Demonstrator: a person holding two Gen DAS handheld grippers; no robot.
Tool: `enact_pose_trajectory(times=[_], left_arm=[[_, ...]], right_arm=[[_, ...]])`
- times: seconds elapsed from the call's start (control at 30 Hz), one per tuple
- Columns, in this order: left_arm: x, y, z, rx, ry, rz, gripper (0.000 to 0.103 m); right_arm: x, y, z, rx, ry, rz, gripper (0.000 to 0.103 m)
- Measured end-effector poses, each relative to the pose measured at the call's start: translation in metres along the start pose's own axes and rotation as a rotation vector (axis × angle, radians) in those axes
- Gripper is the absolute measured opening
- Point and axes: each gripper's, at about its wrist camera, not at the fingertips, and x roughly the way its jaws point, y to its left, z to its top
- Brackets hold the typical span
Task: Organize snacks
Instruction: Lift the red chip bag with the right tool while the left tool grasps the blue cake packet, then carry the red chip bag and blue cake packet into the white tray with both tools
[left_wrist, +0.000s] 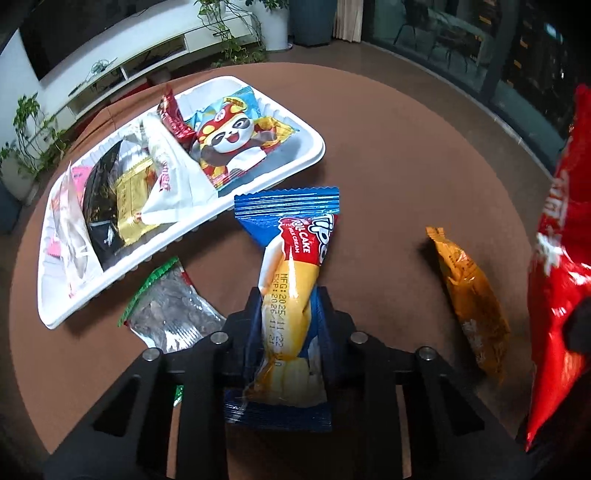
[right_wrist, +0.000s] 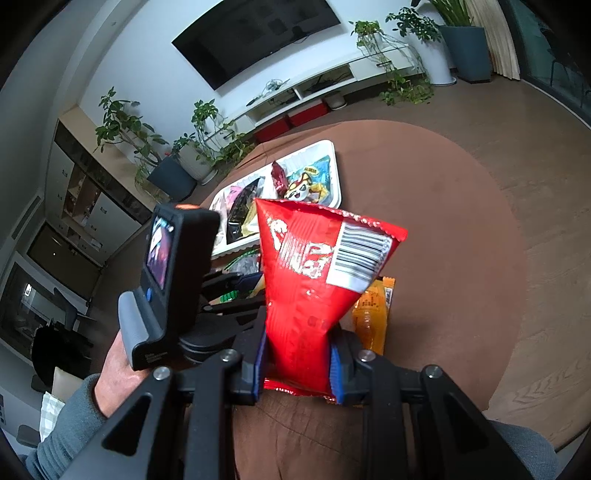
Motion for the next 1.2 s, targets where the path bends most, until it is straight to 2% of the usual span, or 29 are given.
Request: enact_pose_trajectory(times=[0.37,0.57,0.7,0.87,1.03,1.13,1.2], left_arm=[[-0.044,0.036,-0.028,-0.183,-0.102,-0.185,0.025],[-0.077,0.079,-0.039,-0.292,-0.16,-0.227,0.025],[-0.092,0.119,-0.043,-0.371,-0.194,-0.222,0.025],[-0.108,0.175,-0.04,-0.451,-0.237,-0.17,0.025],[-0.113,0.228,-0.024,-0.519,-0.256,-0.093,0.025],[-0.107,0.245,-0.011,-0.529,-0.25,-0.057,0.025],[-0.099,0.25,-0.003,-0.532,-0.237,-0.064,0.025]], right_arm=[[-0.002,0.002,0.004,-0.007,-0.005,-0.008,0.029],[0.001,0.004,0.019,-0.02,-0.011,-0.019,0.029],[0.012,0.001,0.035,-0.024,0.003,-0.028,0.029],[0.038,0.003,0.067,-0.053,0.04,-0.051,0.029],[0.077,0.035,0.108,-0.149,0.092,-0.058,0.029],[0.106,0.061,0.127,-0.206,0.129,-0.051,0.029],[0.125,0.08,0.136,-0.244,0.15,-0.043,0.029]])
